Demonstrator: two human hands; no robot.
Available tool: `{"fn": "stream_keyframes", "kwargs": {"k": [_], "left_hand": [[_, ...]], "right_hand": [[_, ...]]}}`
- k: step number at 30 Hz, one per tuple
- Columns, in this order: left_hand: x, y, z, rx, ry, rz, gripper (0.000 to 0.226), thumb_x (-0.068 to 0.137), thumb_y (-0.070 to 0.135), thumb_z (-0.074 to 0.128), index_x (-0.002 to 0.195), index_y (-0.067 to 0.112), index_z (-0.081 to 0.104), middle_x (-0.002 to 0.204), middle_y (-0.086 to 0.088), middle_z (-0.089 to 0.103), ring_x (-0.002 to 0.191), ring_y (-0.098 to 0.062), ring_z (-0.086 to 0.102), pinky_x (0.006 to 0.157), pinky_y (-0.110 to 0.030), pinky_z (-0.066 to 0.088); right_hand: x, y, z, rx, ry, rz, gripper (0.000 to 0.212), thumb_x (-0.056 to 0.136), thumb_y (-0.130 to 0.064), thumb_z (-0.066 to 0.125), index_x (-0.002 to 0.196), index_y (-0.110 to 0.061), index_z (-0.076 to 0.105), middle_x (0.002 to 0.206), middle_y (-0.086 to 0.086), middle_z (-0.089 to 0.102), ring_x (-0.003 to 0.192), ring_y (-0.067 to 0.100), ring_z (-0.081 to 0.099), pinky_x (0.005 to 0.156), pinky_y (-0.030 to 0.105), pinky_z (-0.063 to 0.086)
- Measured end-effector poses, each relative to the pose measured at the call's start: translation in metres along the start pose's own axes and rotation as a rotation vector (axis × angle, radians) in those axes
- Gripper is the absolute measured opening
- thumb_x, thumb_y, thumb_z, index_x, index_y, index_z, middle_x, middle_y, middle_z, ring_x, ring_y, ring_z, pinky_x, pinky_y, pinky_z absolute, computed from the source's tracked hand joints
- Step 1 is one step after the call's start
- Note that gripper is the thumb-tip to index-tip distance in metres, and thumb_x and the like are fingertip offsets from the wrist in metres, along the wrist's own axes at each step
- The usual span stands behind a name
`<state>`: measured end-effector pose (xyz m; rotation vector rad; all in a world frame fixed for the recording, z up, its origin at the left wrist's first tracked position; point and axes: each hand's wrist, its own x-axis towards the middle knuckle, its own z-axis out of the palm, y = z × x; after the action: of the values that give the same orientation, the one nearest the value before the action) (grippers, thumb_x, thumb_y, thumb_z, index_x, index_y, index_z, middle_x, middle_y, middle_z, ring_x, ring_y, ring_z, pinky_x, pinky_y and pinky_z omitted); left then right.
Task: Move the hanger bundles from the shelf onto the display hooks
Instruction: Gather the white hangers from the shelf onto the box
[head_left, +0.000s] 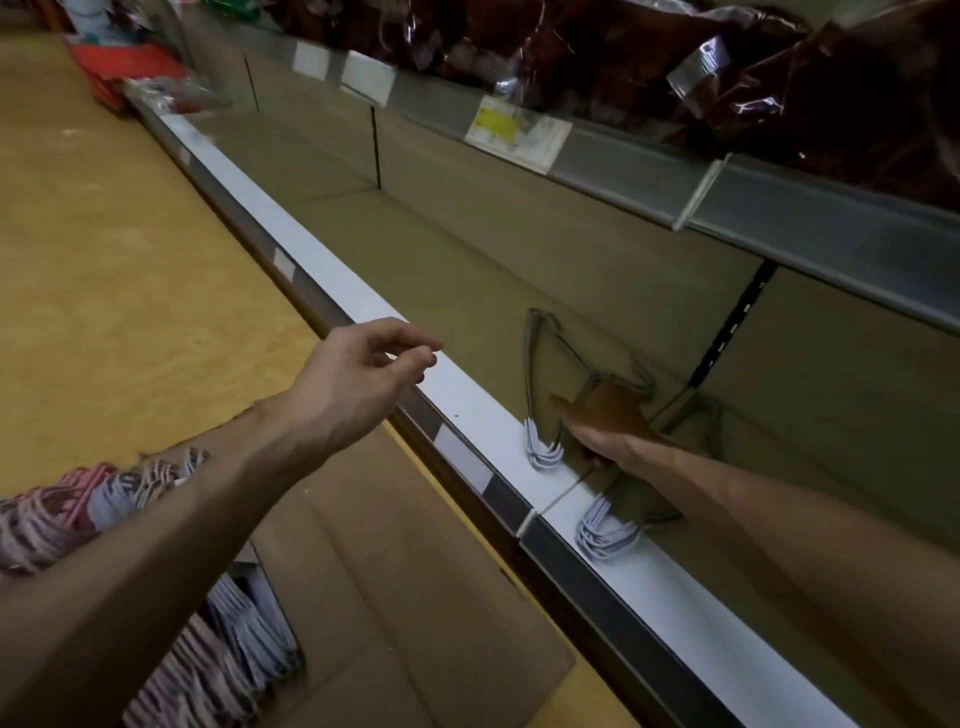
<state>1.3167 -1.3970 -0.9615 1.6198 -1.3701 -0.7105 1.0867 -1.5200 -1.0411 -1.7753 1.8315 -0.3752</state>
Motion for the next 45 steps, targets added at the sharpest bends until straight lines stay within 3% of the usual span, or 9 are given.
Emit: {"fn": "stream_keyframes", "kwargs": {"k": [7,10,14,20,24,27,33,41,45], "left_hand": [[0.007,-0.01,0.011,-0.015,-0.008,-0.033,0.017,0.098,0.027,0.057,0.109,0.03,0.07,0.102,0.011,0.071,0.086,0.002,0.069,0.08,-0.026,0.058],[0.007,-0.016,0.013,0.008,-0.032,-0.032,0.018,0.098,0.028,0.056,0.11,0.031,0.069,0.103,0.013,0.07,0.087,0.001,0.069,0.076,-0.021,0.057],[0.007,-0.019,0.012,0.041,-0.046,-0.041,0.018,0.098,0.029,0.056,0.112,0.031,0.069,0.103,0.013,0.069,0.089,-0.003,0.069,0.078,-0.023,0.057],[0.004,-0.018,0.003,0.082,-0.042,-0.034,0.02,0.099,0.027,0.055,0.115,0.028,0.067,0.107,0.009,0.067,0.092,-0.008,0.069,0.074,-0.02,0.055],[-0.001,-0.018,-0.013,0.099,-0.01,-0.027,0.021,0.099,0.026,0.055,0.115,0.027,0.067,0.108,0.009,0.066,0.097,-0.008,0.066,0.077,-0.02,0.052],[-0.004,-0.018,-0.027,0.207,0.062,0.012,0.023,0.098,0.027,0.056,0.119,0.027,0.066,0.113,0.012,0.064,0.102,-0.004,0.059,0.077,-0.017,0.045],[-0.018,-0.029,-0.064,0.774,0.102,0.195,0.043,0.093,0.024,0.063,0.134,0.018,0.054,0.136,-0.008,0.051,0.123,-0.026,0.048,0.099,-0.04,0.043],[-0.027,-0.037,-0.095,0.836,-0.13,0.083,0.041,0.099,0.026,0.054,0.139,0.02,0.05,0.127,-0.008,0.062,0.114,-0.028,0.058,0.093,-0.041,0.048],[-0.031,-0.043,-0.108,0.879,-0.145,0.12,0.031,0.102,0.022,0.048,0.132,0.02,0.056,0.114,-0.007,0.061,0.102,-0.029,0.057,0.083,-0.039,0.046]], "right_hand": [[0.01,-0.002,0.011,0.09,-0.014,0.082,0.027,0.088,-0.027,0.055,0.07,-0.006,0.056,0.067,0.011,0.063,0.05,0.024,0.058,0.05,0.03,0.048],[0.011,-0.002,0.009,0.113,0.049,0.118,0.029,0.095,-0.024,0.048,0.106,-0.001,0.062,0.102,0.017,0.064,0.088,0.029,0.062,0.071,0.032,0.047],[0.012,-0.002,0.001,0.141,0.102,0.198,0.041,0.102,-0.013,0.038,0.138,0.007,0.043,0.138,0.022,0.051,0.123,0.035,0.053,0.092,0.035,0.045],[-0.009,-0.005,-0.001,0.179,0.136,0.028,0.025,0.099,-0.019,0.038,0.113,-0.002,0.048,0.112,0.02,0.06,0.091,0.034,0.063,0.079,0.045,0.055],[-0.033,-0.023,-0.003,0.13,-0.009,-0.165,0.017,0.099,-0.02,0.04,0.105,-0.007,0.049,0.083,0.004,0.053,0.069,0.018,0.05,0.059,0.031,0.043],[-0.055,-0.04,0.005,0.094,-0.074,-0.327,0.014,0.1,-0.025,0.04,0.1,-0.013,0.047,0.083,0.001,0.051,0.07,0.017,0.048,0.058,0.031,0.041],[-0.084,-0.059,0.025,0.092,-0.203,-0.504,0.015,0.099,-0.032,0.044,0.107,-0.021,0.048,0.089,0.001,0.059,0.074,0.017,0.055,0.061,0.033,0.044],[-0.111,-0.079,0.045,0.189,-0.262,-0.65,0.01,0.095,-0.03,0.056,0.103,-0.023,0.053,0.078,-0.004,0.063,0.069,0.009,0.056,0.061,0.027,0.041],[-0.118,-0.089,0.049,0.388,-0.479,-0.58,0.017,0.098,-0.034,0.057,0.112,-0.024,0.052,0.081,0.001,0.069,0.064,0.006,0.058,0.061,0.029,0.048]]}}
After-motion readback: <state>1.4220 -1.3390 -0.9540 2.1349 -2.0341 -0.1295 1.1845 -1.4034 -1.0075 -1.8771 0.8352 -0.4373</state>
